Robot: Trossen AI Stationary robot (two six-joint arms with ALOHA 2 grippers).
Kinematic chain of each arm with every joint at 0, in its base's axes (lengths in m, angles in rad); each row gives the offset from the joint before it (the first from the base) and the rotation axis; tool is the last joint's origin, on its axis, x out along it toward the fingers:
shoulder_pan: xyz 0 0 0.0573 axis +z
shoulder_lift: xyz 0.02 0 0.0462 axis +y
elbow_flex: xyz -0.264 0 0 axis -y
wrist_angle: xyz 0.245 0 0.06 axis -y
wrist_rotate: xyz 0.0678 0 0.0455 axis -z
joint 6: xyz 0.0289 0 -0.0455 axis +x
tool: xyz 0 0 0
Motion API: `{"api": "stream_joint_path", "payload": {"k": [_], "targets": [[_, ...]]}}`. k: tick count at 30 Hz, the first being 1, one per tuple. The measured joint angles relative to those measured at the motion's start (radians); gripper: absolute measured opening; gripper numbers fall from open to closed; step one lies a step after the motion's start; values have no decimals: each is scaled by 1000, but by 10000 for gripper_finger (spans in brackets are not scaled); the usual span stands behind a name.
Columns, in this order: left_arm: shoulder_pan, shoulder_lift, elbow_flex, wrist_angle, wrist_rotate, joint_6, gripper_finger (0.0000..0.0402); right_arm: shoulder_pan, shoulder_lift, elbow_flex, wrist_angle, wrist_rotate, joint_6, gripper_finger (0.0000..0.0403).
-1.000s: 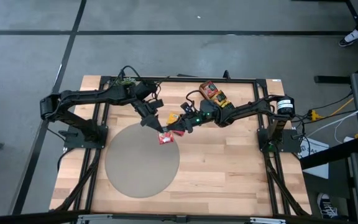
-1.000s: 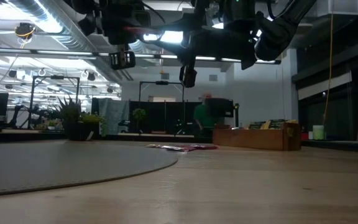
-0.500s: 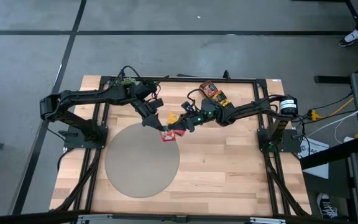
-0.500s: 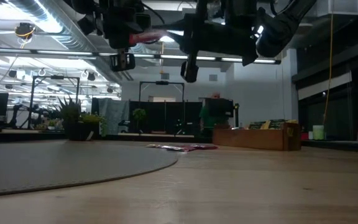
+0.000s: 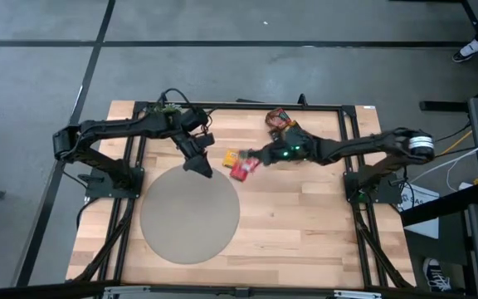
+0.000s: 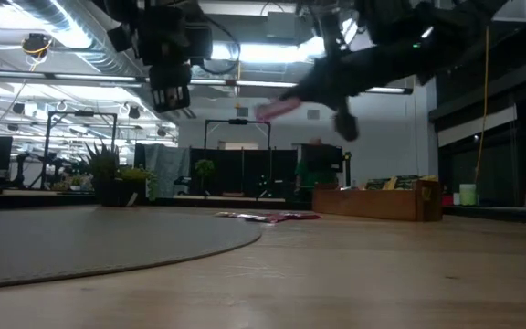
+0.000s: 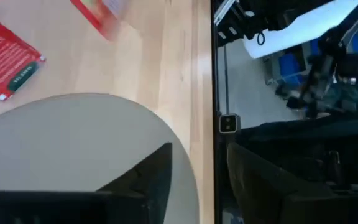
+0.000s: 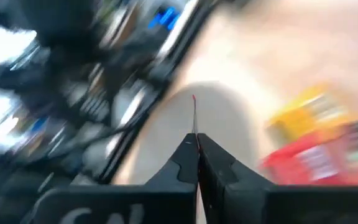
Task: Pick & Place Tea
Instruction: Put the red tea bag into the top section of the wooden organizer
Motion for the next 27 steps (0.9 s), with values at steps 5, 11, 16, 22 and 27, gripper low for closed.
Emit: {"api": "stream_joint_path", "payload": {"k": [5,11,16,22,27], "targets": [[42,0,0,-11,-15,63,162,-27,-123,-55,-111,342,-11,2],[76,0,0,-2,-112,104,157,-76,-145,-49,-115,633,-107,2],[95,0,0,-1,-131,159,160,-130,-145,-48,-145,694,-186,2],[108,0,0,-1,-133,168,160,-198,-145,-47,-267,697,-186,2],[119,0,0,25,-198,169,157,-267,-144,-47,-301,675,-238,2]]}}
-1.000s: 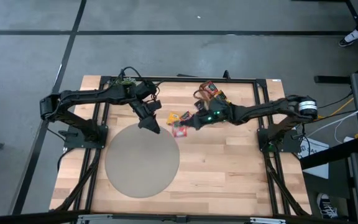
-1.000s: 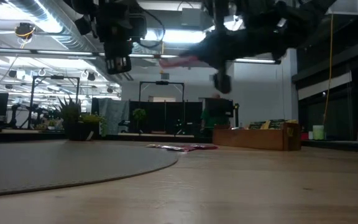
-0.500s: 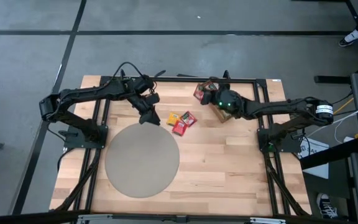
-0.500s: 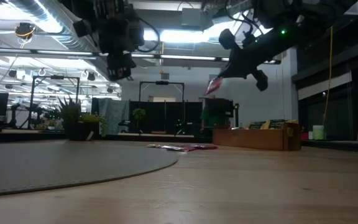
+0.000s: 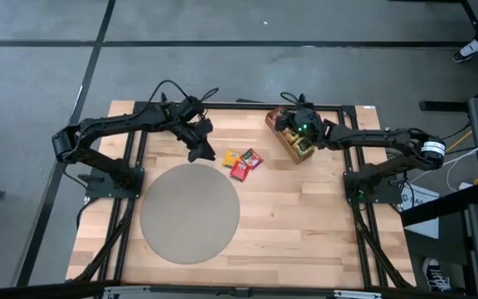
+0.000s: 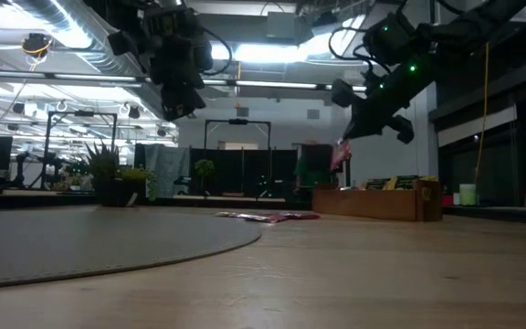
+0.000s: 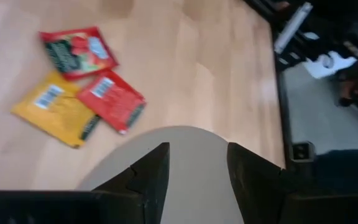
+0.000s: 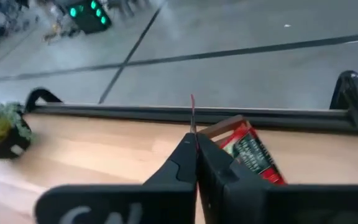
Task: Pick & Place Tea
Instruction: Put the red tea bag into the top section of the wooden organizer
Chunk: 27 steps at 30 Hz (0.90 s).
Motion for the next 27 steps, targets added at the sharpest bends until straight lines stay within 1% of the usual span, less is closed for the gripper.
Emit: {"api": "stream_joint_path", "payload": {"k": [3,7,13,18,22,27], "targets": [[8,0,0,6,-46,-20,159,-52,0,0,-1,-36,-47,2],[21,0,0,20,-73,-35,158,-120,0,0,-3,-91,-81,2],[21,1,0,117,-166,-106,155,-186,28,1,6,-195,-128,2],[20,1,0,201,-169,-138,157,-206,94,1,71,-251,-148,2],[21,1,0,241,-170,-142,155,-208,144,2,131,-253,-156,2],[21,1,0,253,-170,-143,154,-213,187,2,136,-253,-156,4]]}}
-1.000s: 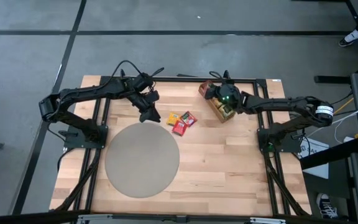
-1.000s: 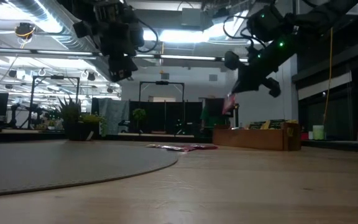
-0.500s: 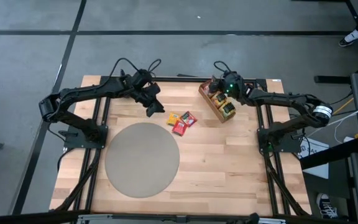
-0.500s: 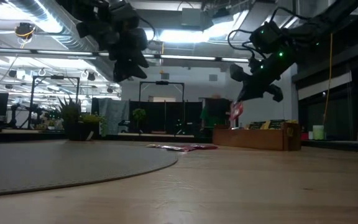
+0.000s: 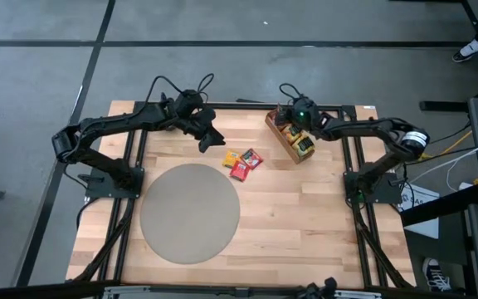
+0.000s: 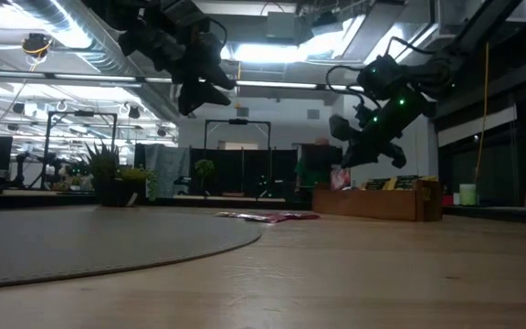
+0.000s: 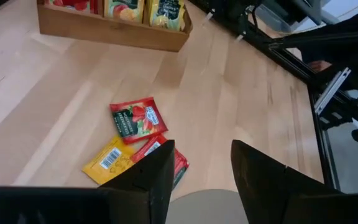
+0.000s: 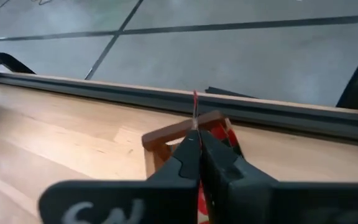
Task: Pick & Place Tea
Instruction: Put the red tea bag into the top section of the wooden organizer
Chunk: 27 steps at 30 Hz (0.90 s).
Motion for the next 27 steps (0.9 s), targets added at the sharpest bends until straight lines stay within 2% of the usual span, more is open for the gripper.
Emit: {"api": "stream_joint_path", "payload": {"k": [12,22,27], "targets": [[0,0,0,2,-2,0,157,0,44,0,58,1,0,42],[0,0,0,1,-2,2,157,-4,44,0,59,-6,-79,111],[0,0,0,1,-2,2,157,-27,44,0,39,-8,-47,121]]}}
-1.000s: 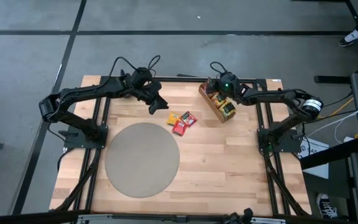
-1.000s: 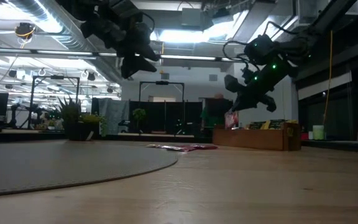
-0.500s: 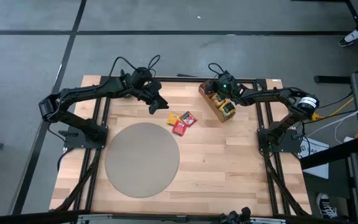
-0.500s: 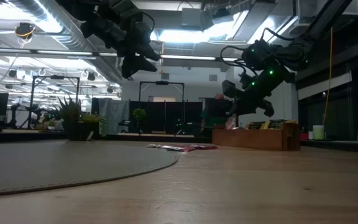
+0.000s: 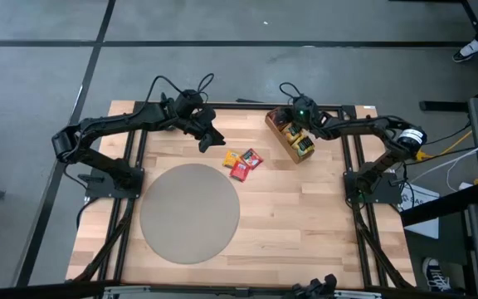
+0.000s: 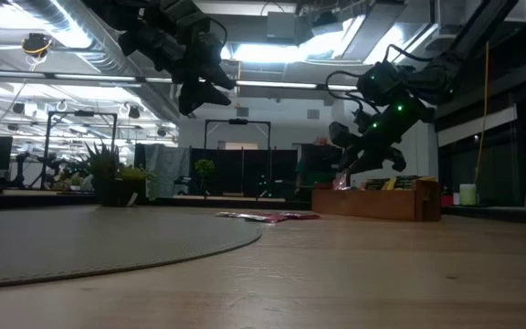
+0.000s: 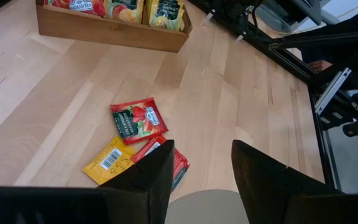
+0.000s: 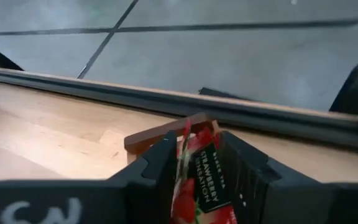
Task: Pick & Place Tea
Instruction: Put the red tea bag into the top section of the wooden organizer
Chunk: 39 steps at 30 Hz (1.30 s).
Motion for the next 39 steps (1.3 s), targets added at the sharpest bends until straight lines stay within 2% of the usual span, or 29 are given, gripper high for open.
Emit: {"api": "stream_joint_path", "payload": {"k": [3,5,10,12,22,39], "targets": [[0,0,0,0,0,0,157,-15,0,0,-11,-43,37,118],[0,0,0,0,0,0,157,-23,0,0,-11,-68,53,102],[0,0,0,0,0,0,157,-28,0,0,13,-109,52,23],[0,0,0,0,0,0,157,-28,0,0,19,-111,51,8],[0,0,0,0,-53,0,157,-28,-1,-1,77,-82,73,4],[0,0,0,0,-50,0,157,32,-2,-1,142,-1,10,2]]}}
